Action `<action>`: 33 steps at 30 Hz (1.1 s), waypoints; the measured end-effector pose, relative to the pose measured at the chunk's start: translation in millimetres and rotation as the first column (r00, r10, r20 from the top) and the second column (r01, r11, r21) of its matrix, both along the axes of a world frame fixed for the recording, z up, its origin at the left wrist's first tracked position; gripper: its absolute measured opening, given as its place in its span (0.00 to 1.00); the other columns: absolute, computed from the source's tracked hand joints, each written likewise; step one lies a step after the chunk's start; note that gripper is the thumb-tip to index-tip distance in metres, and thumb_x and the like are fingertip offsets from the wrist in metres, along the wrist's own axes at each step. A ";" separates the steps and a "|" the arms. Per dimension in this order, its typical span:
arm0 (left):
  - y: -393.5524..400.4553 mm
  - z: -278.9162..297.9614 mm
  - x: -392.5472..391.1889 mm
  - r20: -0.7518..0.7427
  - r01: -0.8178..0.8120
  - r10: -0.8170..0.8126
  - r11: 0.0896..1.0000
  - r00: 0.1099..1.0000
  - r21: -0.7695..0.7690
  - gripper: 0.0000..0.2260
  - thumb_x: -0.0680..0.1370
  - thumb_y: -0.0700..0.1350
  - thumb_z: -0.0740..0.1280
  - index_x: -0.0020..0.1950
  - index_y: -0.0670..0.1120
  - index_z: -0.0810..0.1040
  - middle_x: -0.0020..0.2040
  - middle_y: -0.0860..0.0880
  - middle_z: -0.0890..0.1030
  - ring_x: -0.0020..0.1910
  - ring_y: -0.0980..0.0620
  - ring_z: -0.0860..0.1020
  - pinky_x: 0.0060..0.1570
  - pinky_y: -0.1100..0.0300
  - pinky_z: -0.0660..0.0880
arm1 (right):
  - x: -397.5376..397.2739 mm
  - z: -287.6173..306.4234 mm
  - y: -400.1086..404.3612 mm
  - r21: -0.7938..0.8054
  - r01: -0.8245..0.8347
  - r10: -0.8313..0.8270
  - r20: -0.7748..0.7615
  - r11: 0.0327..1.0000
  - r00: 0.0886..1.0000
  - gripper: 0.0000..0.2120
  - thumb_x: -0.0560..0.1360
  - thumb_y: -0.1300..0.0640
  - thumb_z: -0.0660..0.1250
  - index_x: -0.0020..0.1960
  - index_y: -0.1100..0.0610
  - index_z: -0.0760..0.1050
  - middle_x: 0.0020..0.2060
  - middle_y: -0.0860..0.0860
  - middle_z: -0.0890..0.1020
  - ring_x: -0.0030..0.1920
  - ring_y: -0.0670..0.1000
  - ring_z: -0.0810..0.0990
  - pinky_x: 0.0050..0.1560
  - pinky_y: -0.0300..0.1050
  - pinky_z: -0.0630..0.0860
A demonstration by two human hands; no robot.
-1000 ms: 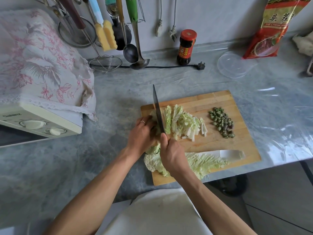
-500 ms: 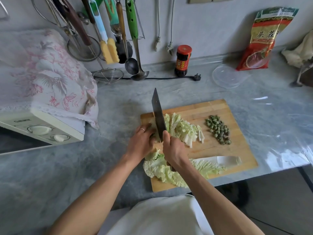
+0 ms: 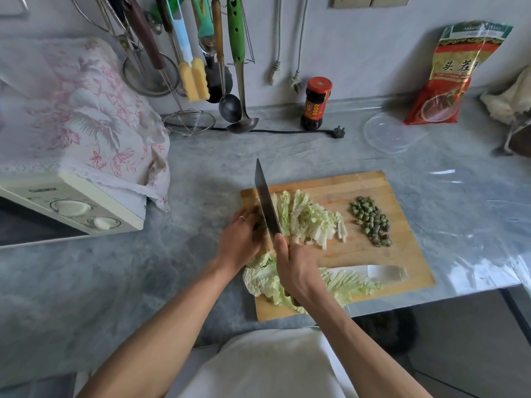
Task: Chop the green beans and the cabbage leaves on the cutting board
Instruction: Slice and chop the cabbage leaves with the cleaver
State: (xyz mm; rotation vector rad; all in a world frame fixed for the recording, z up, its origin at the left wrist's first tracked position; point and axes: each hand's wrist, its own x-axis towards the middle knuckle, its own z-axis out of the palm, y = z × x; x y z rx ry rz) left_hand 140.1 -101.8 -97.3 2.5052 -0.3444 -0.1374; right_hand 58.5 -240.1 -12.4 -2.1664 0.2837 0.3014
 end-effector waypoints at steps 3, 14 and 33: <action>-1.0 3.1 -2.1 0.004 0.003 -0.003 1.000 1.000 -0.023 0.10 0.77 0.42 0.69 0.58 0.43 0.82 0.67 0.46 0.78 0.69 0.42 0.71 0.63 0.48 0.73 | 2.5 0.3 0.2 -0.016 0.027 -0.028 -0.138 1.000 0.990 0.21 0.84 0.43 0.52 0.35 0.51 0.65 0.34 0.51 0.73 0.35 0.51 0.71 0.37 0.41 0.66; 0.7 2.3 -0.4 0.026 0.042 -0.042 0.999 0.999 -0.008 0.20 0.75 0.53 0.57 0.49 0.43 0.84 0.56 0.47 0.83 0.64 0.42 0.75 0.56 0.47 0.77 | 6.7 -12.3 19.3 -0.010 0.064 -0.064 0.003 0.998 0.998 0.25 0.84 0.43 0.50 0.36 0.57 0.68 0.30 0.53 0.75 0.29 0.51 0.72 0.28 0.45 0.65; -3.7 0.1 -4.9 0.002 -0.031 0.031 0.999 1.000 -0.027 0.10 0.77 0.41 0.68 0.57 0.43 0.82 0.67 0.47 0.78 0.71 0.46 0.69 0.64 0.48 0.73 | 22.5 1.7 6.2 -0.009 0.113 -0.113 -0.112 0.994 0.987 0.23 0.85 0.46 0.50 0.35 0.52 0.66 0.30 0.51 0.72 0.30 0.50 0.71 0.30 0.41 0.67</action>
